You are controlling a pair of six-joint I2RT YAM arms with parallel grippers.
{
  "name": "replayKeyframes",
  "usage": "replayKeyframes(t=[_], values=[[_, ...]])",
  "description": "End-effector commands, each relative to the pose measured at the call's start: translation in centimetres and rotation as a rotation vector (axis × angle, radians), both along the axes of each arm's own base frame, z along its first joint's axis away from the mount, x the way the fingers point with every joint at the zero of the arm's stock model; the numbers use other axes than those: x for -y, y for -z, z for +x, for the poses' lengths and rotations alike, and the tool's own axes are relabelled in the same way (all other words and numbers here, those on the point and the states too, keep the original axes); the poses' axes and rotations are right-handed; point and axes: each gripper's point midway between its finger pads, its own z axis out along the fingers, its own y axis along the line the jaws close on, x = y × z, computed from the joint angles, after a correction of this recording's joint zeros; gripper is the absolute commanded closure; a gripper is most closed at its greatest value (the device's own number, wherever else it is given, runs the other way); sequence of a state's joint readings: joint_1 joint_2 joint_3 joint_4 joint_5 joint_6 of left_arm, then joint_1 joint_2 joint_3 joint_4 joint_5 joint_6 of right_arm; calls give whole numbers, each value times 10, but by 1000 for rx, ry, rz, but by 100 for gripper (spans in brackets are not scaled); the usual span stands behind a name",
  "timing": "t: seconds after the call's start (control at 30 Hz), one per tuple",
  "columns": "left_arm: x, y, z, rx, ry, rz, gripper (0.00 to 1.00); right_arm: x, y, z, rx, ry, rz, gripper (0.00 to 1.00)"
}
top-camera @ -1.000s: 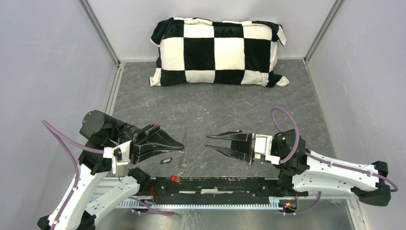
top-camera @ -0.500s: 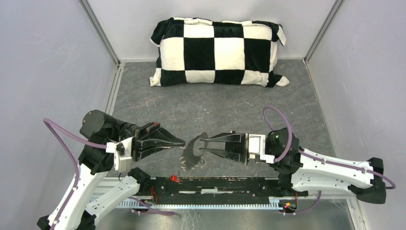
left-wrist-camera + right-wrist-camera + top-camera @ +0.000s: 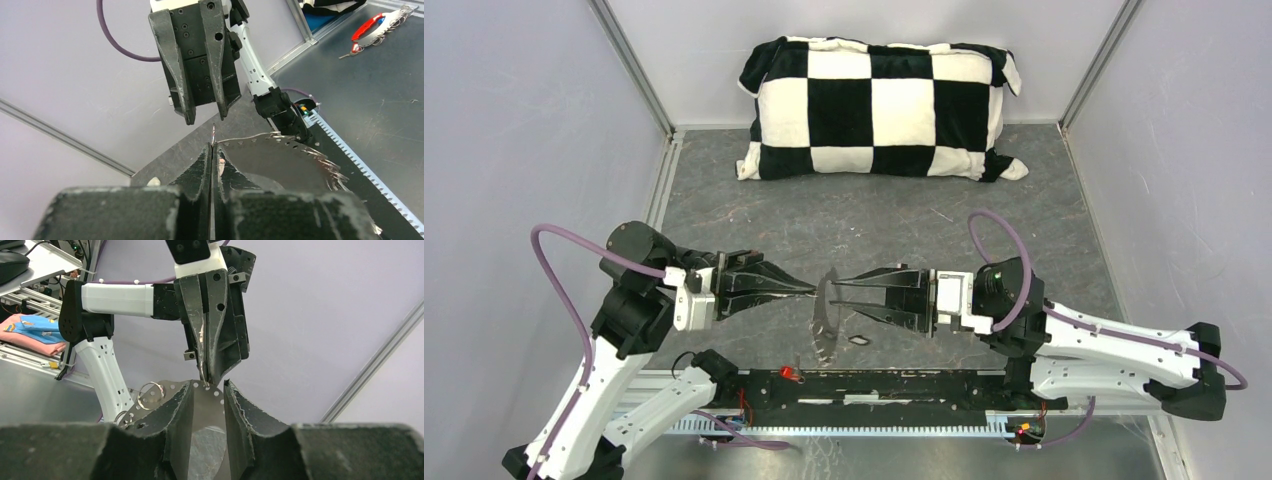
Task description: Put the keys on the keyring
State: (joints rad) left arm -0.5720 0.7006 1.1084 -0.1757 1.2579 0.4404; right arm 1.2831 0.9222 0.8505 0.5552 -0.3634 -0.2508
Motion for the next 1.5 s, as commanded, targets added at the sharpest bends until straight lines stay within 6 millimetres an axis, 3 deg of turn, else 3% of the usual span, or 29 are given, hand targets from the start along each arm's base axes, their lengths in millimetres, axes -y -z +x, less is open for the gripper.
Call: replayKeyframes(t=[0.0, 0.37, 0.57, 0.83, 1.03, 1.23, 1.47], values=[[-3, -10, -4, -13, -8, -4, 98, -1, -23, -5, 33, -17, 28, 66], [-2, -11, 2, -62, -40, 12, 98, -14, -17, -1, 36, -12, -41, 67], [2, -20, 10, -263, -84, 12, 98, -13, -16, 11, 4, 50, -40, 75], [4, -24, 8, -375, -58, 30, 98, -3, -18, 20, -39, 107, -10, 89], [4, -29, 5, -425, -44, 32, 98, 1, -17, 26, -62, 137, -6, 82], [5, -31, 3, -460, -23, 37, 98, 4, -16, 34, -87, 182, -3, 67], [6, -30, 0, -501, 6, 62, 98, 3, -19, 33, -101, 169, 11, 70]])
